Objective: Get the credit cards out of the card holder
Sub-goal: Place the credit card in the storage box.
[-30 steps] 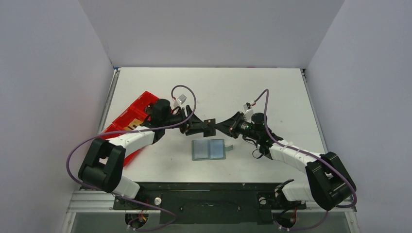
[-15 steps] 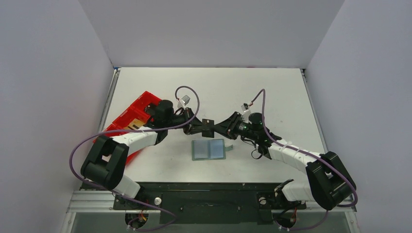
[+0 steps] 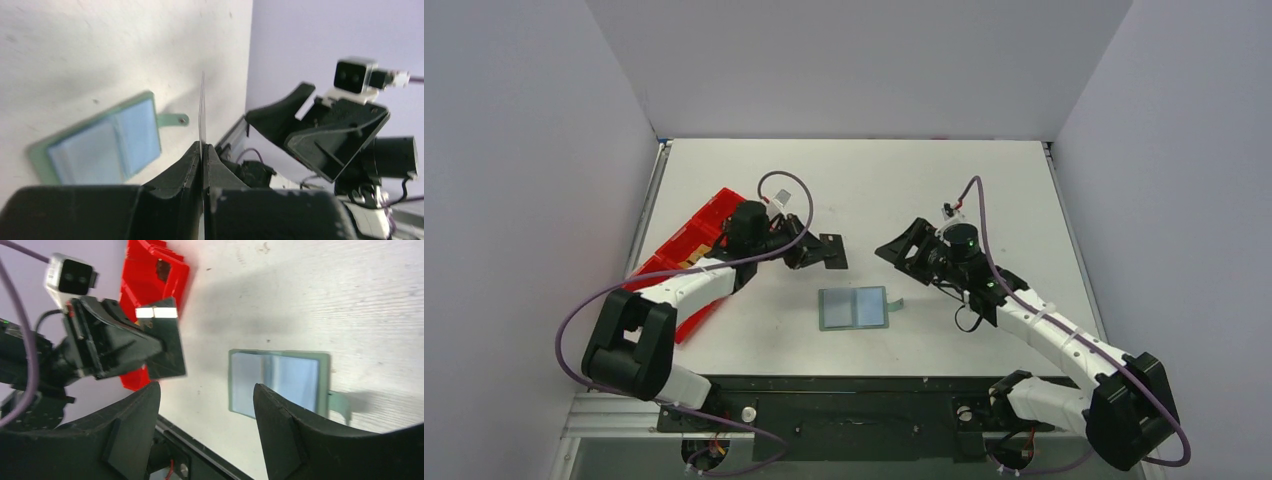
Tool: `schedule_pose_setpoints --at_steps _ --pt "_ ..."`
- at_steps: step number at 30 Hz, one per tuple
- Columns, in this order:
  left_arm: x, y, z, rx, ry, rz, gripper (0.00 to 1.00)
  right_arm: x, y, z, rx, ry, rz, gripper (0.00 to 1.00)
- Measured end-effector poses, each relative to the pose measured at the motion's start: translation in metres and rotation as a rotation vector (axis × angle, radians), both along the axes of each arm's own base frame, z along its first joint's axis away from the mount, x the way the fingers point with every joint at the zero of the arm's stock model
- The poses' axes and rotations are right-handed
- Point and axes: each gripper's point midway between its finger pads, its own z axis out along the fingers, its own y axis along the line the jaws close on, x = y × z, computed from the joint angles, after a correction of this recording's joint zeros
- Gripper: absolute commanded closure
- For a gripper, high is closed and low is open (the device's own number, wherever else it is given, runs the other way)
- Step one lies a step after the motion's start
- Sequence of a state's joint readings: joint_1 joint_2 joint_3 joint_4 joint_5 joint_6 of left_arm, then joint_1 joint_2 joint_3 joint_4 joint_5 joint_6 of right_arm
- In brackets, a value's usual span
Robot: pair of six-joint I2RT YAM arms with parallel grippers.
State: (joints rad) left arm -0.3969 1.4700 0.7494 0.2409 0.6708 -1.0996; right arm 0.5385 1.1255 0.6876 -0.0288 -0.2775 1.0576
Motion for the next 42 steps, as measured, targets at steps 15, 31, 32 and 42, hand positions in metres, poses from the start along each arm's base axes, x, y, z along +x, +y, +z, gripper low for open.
schedule_pose_setpoints --at_steps 15,31,32,42 --pt "0.114 0.138 -0.007 0.244 -0.044 0.509 1.0 -0.014 -0.028 -0.029 -0.205 0.057 -0.006 0.36" --pt "0.144 0.236 -0.063 0.399 0.091 0.814 1.0 -0.02 -0.033 -0.035 -0.255 0.07 0.02 0.36" --pt "0.145 0.237 -0.066 0.403 0.095 0.817 1.0 -0.02 -0.033 -0.035 -0.257 0.07 0.022 0.36" --pt "0.151 0.239 -0.066 0.407 0.09 0.824 0.83 -0.02 -0.034 -0.034 -0.265 0.066 0.028 0.36"
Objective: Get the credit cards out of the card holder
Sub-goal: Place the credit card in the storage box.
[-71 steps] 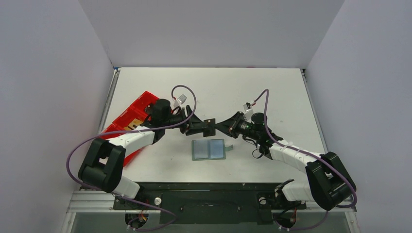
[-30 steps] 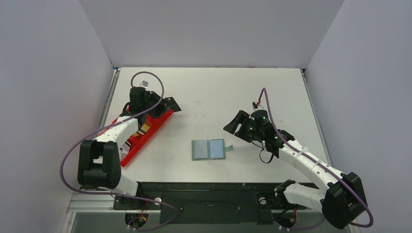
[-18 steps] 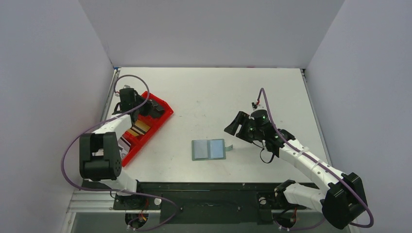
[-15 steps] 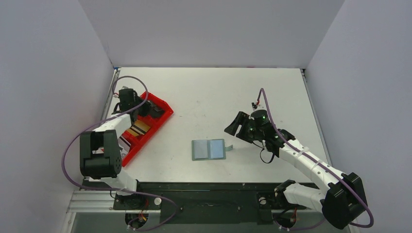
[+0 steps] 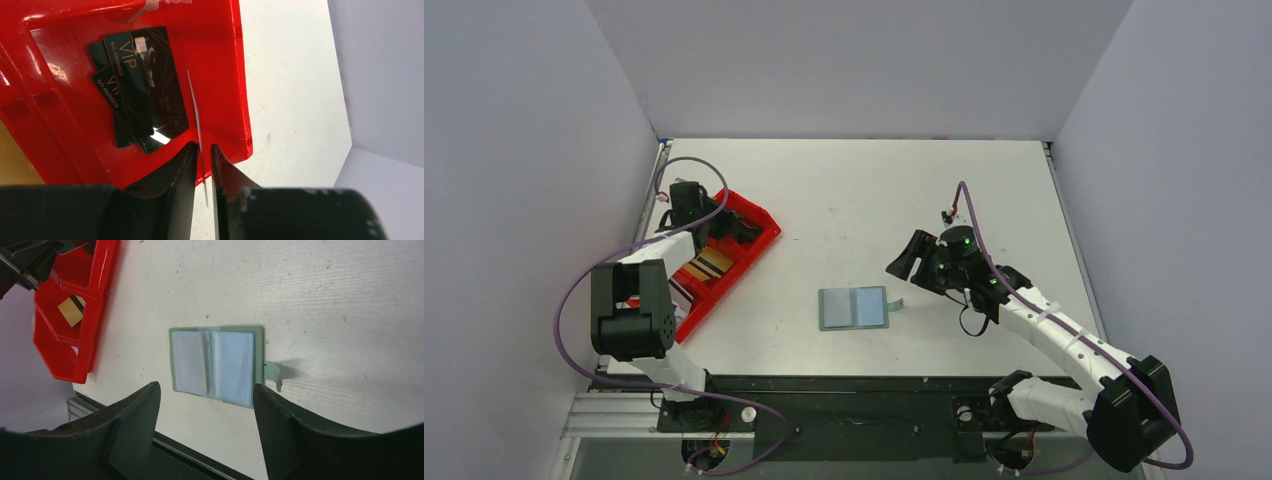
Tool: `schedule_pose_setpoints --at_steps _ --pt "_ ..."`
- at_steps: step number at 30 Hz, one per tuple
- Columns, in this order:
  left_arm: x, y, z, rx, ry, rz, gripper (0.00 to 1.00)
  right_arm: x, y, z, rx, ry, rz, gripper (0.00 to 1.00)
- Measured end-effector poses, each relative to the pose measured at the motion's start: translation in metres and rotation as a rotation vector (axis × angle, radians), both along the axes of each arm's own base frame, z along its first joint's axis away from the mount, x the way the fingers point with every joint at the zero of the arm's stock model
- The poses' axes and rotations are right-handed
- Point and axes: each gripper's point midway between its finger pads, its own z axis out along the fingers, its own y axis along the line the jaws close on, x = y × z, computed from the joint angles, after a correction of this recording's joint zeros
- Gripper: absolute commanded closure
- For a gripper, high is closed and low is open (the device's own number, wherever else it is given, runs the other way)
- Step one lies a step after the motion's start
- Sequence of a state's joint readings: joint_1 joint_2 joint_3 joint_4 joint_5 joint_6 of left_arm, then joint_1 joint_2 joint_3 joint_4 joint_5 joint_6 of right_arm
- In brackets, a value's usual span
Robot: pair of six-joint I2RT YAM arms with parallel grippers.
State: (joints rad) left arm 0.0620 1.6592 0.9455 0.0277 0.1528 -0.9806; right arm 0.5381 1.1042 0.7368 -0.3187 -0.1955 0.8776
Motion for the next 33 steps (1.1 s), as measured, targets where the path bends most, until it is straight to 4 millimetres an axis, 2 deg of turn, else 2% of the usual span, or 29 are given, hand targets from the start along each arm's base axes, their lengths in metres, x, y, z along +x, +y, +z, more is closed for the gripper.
schedule_pose_setpoints --at_steps 5,10,18,22,26,33 --pt "0.0 0.0 0.0 0.005 -0.001 -0.003 0.71 0.0 0.0 0.0 -0.002 -0.001 0.002 0.36" --pt "-0.001 0.002 0.005 0.019 -0.008 0.0 0.66 0.0 0.0 0.0 -0.001 -0.001 0.004 0.36" --pt "-0.01 0.003 0.055 0.046 -0.107 -0.006 0.65 -0.001 0.002 -0.001 -0.004 0.001 0.009 0.36" --pt "-0.017 -0.002 0.066 0.058 -0.12 -0.027 0.65 -0.005 0.011 -0.006 -0.036 0.012 0.032 0.36" --pt "-0.029 -0.025 0.072 0.068 -0.124 -0.099 0.65 -0.01 0.034 -0.014 -0.087 0.025 0.086 0.36" --pt "-0.069 -0.09 0.075 0.091 -0.115 -0.316 0.65 -0.02 0.066 -0.036 -0.201 0.038 0.151 0.36"
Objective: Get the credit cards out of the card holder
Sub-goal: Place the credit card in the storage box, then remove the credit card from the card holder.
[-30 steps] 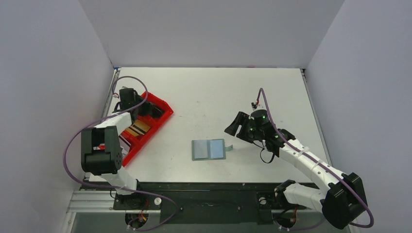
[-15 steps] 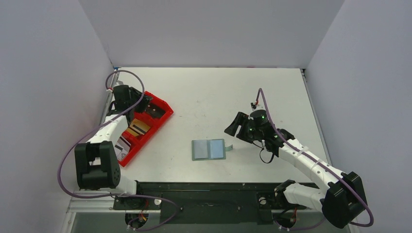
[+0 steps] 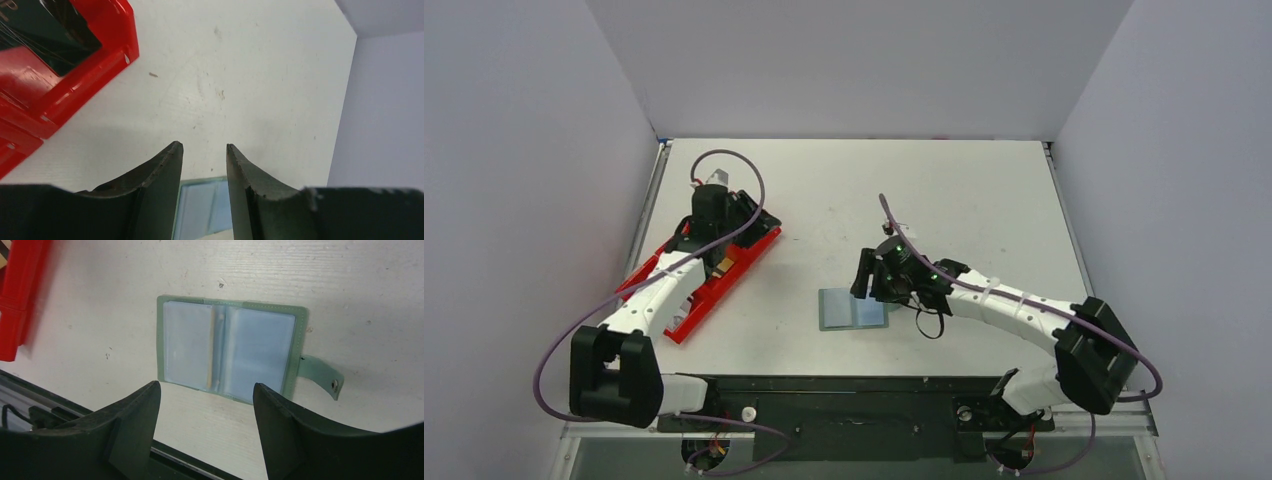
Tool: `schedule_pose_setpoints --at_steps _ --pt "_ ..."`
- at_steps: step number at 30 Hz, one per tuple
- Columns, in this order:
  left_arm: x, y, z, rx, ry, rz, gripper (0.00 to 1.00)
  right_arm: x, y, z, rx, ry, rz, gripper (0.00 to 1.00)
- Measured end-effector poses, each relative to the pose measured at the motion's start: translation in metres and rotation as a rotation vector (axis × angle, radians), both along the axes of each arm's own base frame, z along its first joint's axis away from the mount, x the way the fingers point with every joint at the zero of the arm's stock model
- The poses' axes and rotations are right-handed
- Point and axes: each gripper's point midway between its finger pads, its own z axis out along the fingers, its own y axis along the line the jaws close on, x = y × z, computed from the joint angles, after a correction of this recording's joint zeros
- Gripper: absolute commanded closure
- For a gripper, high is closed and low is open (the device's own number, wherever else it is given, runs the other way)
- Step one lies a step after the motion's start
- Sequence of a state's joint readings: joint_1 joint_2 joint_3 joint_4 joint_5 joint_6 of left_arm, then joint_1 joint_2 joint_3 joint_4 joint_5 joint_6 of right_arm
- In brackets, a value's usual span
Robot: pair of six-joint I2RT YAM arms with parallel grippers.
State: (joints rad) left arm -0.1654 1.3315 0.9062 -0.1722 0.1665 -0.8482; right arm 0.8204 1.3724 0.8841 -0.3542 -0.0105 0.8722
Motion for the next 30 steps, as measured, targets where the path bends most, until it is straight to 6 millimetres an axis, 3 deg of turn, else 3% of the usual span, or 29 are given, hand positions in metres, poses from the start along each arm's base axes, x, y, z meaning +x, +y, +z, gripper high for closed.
schedule_pose_setpoints --at_steps 5,12,20,30 --pt "-0.031 -0.023 -0.004 0.027 0.026 -0.103 0.65 -0.006 0.02 -0.02 -0.08 0.007 0.037 0.37" --pt "-0.058 -0.036 -0.005 0.066 0.051 -0.186 0.65 -0.012 0.044 -0.047 -0.163 0.019 0.074 0.37" --pt "-0.076 -0.036 -0.019 0.095 0.094 -0.221 0.64 -0.012 0.053 -0.071 -0.224 0.035 0.072 0.41" --pt "-0.085 -0.035 -0.033 0.101 0.135 -0.23 0.65 -0.008 0.052 -0.079 -0.256 0.036 0.058 0.48"
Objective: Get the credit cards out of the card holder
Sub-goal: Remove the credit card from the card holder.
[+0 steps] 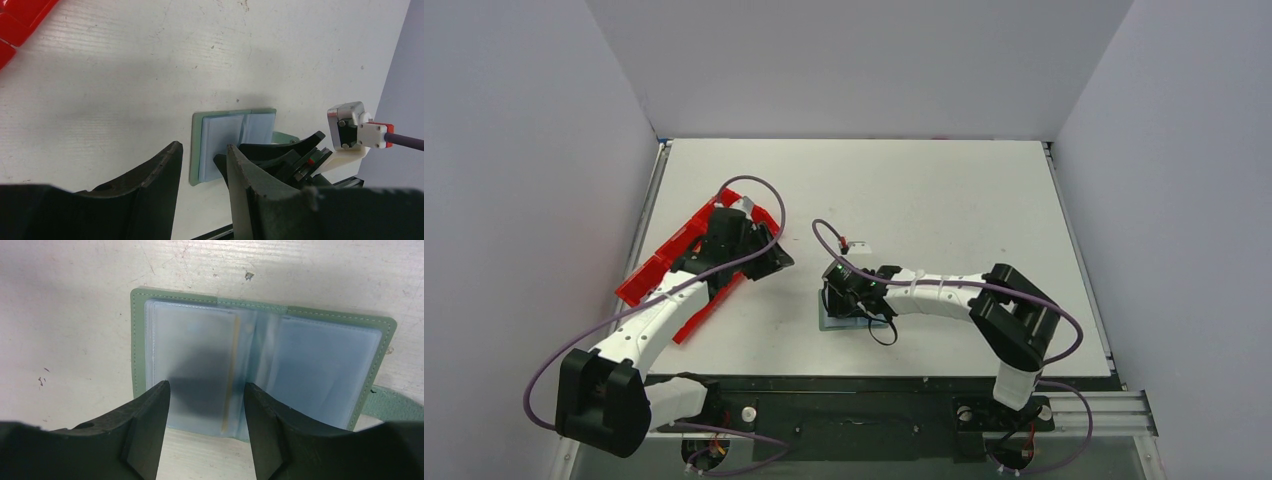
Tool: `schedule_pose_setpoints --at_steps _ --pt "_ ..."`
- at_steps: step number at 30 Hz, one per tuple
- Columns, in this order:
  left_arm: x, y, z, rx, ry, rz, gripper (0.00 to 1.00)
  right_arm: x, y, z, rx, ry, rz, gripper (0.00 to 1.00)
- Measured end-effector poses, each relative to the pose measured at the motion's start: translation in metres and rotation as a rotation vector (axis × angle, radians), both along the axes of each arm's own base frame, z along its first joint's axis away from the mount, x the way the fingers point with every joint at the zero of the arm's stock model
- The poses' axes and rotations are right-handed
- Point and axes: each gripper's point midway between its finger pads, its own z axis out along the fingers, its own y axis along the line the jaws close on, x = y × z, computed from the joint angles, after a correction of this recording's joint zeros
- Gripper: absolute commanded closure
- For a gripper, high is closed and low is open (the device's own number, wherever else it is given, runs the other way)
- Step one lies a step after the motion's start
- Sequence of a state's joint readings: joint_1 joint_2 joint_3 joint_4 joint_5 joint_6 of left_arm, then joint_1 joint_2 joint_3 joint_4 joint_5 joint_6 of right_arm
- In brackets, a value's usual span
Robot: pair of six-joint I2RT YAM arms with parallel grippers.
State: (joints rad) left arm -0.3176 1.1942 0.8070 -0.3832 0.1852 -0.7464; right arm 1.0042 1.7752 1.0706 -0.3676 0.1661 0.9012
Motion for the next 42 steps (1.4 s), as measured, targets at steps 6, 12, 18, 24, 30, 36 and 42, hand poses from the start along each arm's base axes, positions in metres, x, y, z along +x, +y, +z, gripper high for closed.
schedule_pose_setpoints --at_steps 6,12,18,24,30,36,42 --pt "-0.003 -0.005 0.0 -0.002 0.002 -0.018 0.65 -0.001 0.003 -0.001 -0.006 -0.004 0.006 0.53" --pt "-0.009 -0.012 -0.011 0.007 0.03 -0.046 0.65 0.001 0.004 -0.003 -0.013 -0.009 0.005 0.57" --pt "-0.014 -0.019 -0.019 0.015 0.056 -0.071 0.65 0.002 0.007 -0.003 0.002 -0.016 0.004 0.75" --pt "-0.021 -0.03 -0.031 0.027 0.091 -0.112 0.65 0.01 0.009 -0.006 0.073 -0.028 -0.023 0.88" --pt "-0.028 -0.046 -0.043 0.031 0.122 -0.16 0.65 0.012 0.003 -0.008 0.167 -0.008 -0.046 0.98" --pt "-0.039 -0.065 -0.059 0.033 0.167 -0.217 0.65 0.012 0.002 -0.01 0.257 0.02 -0.055 1.0" --pt "-0.045 -0.075 -0.072 0.041 0.199 -0.239 0.65 0.011 0.004 -0.01 0.325 0.054 -0.053 1.0"
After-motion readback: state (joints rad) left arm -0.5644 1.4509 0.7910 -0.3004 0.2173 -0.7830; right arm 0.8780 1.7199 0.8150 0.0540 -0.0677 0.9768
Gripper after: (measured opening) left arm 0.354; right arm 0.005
